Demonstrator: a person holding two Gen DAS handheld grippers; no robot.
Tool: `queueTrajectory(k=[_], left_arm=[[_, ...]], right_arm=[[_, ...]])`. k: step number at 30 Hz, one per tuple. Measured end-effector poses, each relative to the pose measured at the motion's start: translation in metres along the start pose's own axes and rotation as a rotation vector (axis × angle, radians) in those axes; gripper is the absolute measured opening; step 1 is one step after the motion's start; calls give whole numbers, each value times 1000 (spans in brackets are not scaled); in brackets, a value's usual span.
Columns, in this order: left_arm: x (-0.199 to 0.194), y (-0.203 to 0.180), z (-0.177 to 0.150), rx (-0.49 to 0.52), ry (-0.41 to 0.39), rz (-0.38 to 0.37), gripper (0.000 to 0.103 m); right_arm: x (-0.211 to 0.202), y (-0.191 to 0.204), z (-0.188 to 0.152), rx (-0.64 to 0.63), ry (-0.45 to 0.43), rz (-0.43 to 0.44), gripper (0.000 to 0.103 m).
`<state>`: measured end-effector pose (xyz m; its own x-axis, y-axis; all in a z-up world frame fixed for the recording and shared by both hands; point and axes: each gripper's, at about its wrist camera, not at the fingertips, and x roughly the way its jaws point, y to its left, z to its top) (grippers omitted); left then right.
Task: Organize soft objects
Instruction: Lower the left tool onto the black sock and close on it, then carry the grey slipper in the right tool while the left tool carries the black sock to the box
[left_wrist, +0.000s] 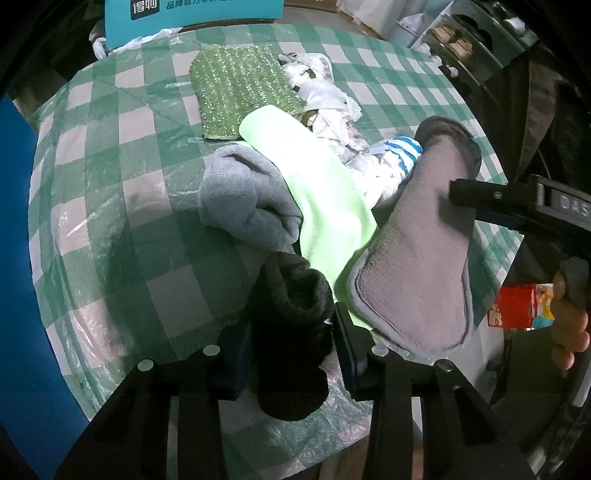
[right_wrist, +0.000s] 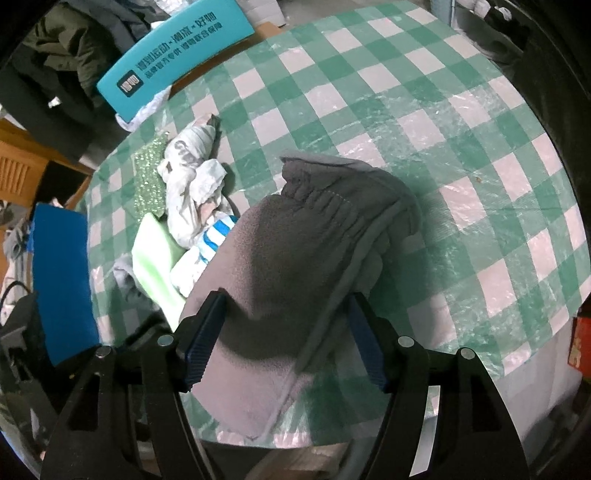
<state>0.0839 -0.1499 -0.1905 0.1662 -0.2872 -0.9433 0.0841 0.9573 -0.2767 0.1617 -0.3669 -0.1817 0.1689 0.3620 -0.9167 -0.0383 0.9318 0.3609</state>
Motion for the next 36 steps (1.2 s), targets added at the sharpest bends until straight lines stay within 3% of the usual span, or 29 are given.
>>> queueTrajectory(k=[9,15,21,23,25,36], left_arm=[[-2,0,1,13,-10,0,38],[-5,-1,2,23,-14,1,38],[-12,-4,2,33,-32,2,37],[-16,-4,1,38,-40,1,37],[-21,-5,0,43,-51,1,37],[-47,-4,1,35,-106,-20,37]], right_arm=[[26,-5,2,25,17,-39,69],[30,-1,0,-28,-3,-58,68],[29,4,-4,-85,-25,-113,45],[26,4,-4,-91,-31,-110,29],[22,4,-5,-96,-39,-104,23],[-13,7,-10,-109,-103,-100,20]])
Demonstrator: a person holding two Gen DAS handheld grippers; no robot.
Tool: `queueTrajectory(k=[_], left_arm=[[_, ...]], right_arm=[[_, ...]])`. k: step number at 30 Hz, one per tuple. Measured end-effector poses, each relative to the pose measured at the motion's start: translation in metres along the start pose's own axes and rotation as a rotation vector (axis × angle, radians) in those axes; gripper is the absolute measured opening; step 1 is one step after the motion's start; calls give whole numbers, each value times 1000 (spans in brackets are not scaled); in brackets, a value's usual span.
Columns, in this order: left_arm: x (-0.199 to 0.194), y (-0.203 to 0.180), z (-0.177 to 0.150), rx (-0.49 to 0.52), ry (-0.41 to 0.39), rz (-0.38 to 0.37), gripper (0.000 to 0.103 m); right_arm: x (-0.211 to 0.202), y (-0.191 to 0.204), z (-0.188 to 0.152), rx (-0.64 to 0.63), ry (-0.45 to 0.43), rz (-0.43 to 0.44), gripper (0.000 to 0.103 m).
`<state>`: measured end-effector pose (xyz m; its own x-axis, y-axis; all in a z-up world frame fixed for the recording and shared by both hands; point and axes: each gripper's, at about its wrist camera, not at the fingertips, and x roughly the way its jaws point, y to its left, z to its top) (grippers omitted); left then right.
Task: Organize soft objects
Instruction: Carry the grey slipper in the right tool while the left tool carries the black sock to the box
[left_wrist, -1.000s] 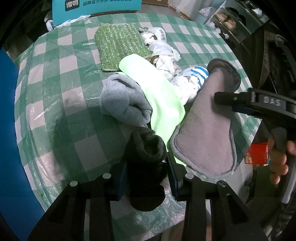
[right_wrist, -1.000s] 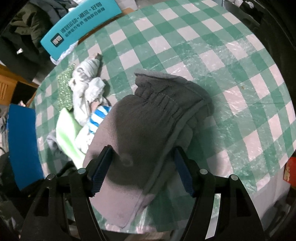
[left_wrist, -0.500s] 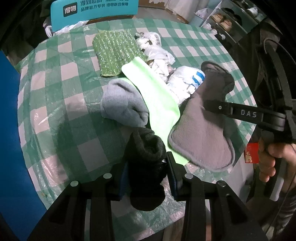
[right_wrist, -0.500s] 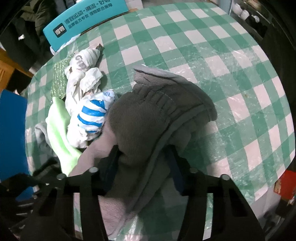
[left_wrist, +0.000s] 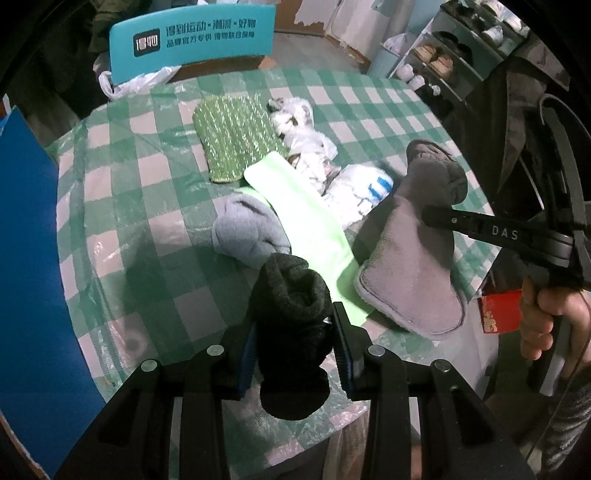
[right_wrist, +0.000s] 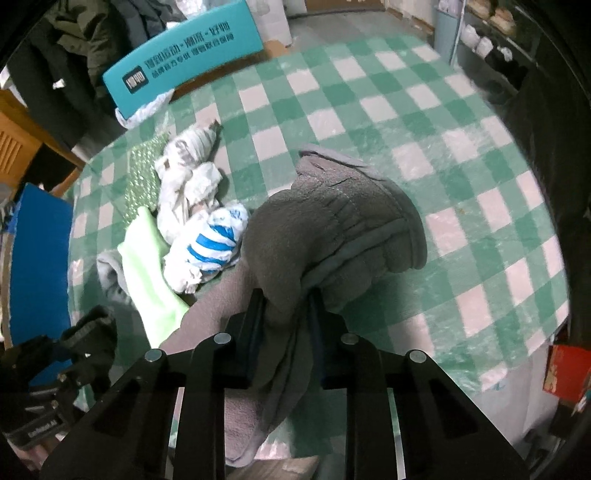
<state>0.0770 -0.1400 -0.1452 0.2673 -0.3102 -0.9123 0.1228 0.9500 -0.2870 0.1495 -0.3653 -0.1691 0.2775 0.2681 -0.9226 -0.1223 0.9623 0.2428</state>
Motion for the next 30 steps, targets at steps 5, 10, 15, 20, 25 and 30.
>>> queueTrajectory(k=[5,10,15,20,25,30], left_arm=[[-13,0,0,1,-22,-4,37],[-26,1,-1,-1,-47,2,37],[-43,3,-1,-5,-84,14,37],[-56,9,-1,-20,-105,14,37],[-70,13,-1,-24,-127,25,37],[-83,18,-1,-38,-148,27,37]], right_arm=[[-23,11,2,-43,-42,7,20],[-38,24,5,-82,-74,30,20],[-50,33,7,-110,-98,47,20],[-61,43,7,-138,-120,66,20],[-68,53,8,-160,-139,86,20],[-76,62,9,-180,-152,101,20]])
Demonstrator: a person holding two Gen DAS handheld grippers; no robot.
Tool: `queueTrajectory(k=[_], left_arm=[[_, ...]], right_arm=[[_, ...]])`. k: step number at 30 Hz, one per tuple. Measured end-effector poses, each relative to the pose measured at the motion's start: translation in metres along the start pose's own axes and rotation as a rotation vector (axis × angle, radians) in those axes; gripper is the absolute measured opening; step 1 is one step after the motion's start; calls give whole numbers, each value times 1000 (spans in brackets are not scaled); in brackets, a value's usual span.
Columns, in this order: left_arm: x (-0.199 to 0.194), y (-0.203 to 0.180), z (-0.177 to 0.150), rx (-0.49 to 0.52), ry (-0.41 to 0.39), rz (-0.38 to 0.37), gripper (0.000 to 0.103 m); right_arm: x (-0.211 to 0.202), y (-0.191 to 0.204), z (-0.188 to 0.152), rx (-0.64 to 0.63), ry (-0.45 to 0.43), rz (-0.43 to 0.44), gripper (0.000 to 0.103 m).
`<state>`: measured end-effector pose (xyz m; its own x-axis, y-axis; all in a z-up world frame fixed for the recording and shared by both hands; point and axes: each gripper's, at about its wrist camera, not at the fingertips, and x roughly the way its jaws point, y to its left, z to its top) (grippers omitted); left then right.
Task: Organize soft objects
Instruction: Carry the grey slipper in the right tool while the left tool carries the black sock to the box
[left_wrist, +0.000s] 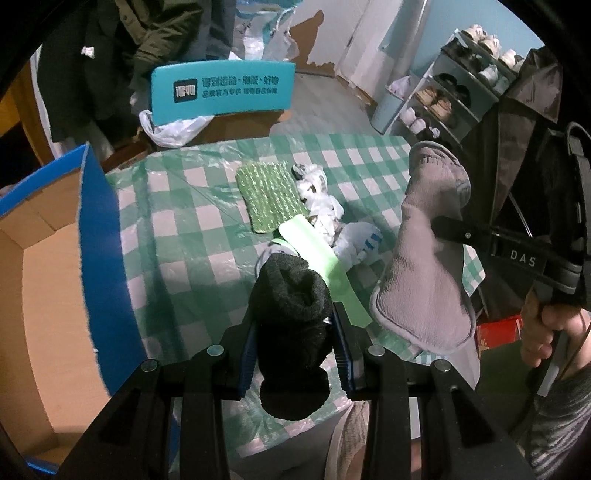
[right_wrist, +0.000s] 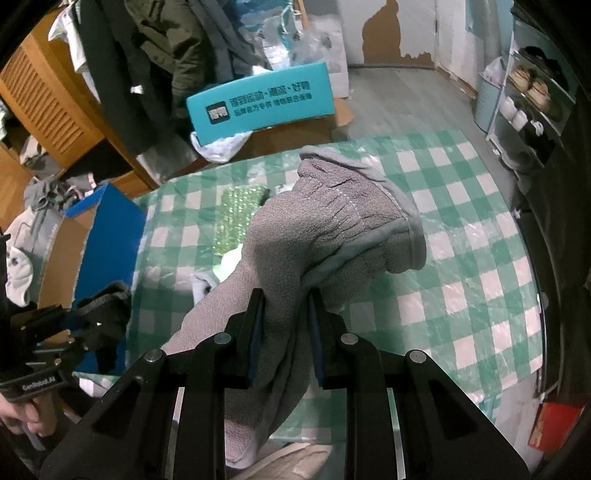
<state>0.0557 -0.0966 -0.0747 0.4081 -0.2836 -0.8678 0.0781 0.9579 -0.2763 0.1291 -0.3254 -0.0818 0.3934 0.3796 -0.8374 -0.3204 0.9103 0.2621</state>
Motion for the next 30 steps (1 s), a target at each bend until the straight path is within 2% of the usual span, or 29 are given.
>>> queueTrajectory(k=[16,30], left_arm=[[-41,29,-2,-58,-60,16,37],[-80,66,-10,-100,-122,50,37]], right_arm=[[-9,59,12,-113,-22,82,20],[0,123,21,-214,-1,132,20]])
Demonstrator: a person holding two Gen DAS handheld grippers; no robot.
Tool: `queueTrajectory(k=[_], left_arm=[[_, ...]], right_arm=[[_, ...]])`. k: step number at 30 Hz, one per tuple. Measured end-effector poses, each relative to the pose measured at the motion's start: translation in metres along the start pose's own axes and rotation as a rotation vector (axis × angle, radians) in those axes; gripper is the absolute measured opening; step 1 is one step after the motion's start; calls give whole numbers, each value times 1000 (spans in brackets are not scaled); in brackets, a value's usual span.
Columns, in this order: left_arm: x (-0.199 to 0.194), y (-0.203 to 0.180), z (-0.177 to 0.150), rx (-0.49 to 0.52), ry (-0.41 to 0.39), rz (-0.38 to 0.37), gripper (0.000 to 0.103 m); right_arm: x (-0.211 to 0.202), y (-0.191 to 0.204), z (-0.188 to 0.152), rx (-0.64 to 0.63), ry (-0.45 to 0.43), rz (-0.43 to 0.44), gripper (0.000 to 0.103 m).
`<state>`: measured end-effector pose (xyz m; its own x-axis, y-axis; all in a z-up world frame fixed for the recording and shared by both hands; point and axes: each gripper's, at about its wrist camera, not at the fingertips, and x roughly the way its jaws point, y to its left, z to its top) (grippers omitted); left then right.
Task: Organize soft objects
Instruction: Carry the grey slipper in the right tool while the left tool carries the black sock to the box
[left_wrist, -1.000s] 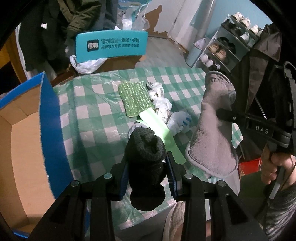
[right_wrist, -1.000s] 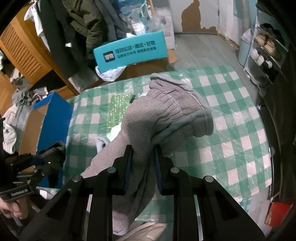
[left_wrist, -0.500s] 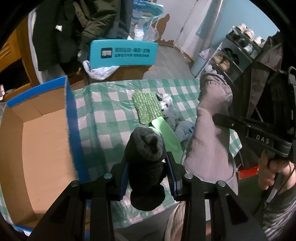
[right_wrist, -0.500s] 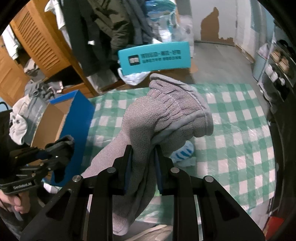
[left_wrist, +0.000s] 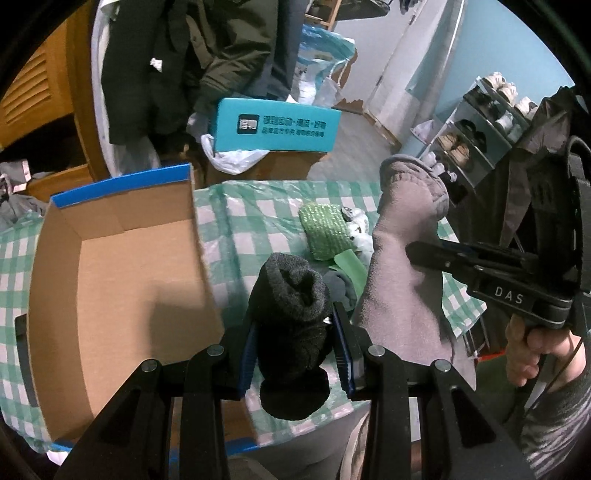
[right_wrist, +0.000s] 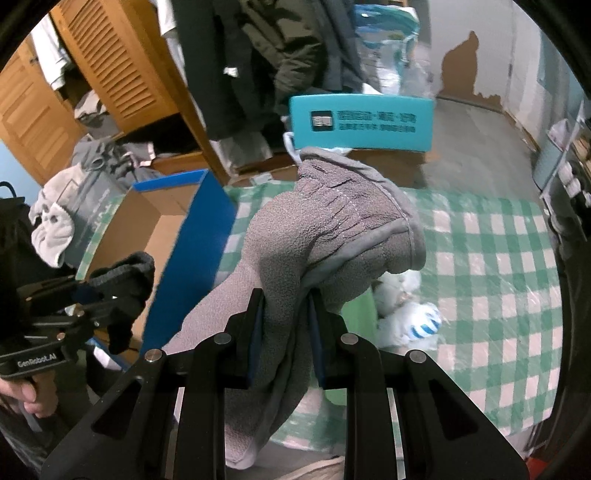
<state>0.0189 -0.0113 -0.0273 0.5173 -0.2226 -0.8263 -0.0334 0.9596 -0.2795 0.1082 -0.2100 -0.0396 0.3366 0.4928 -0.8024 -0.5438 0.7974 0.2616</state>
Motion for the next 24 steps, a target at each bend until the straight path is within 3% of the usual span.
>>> queueTrajectory(k=[24], left_arm=[[-35,91,-15,-154,-69,68,37]], right_arm=[[49,121,39,-196,54,77,21]])
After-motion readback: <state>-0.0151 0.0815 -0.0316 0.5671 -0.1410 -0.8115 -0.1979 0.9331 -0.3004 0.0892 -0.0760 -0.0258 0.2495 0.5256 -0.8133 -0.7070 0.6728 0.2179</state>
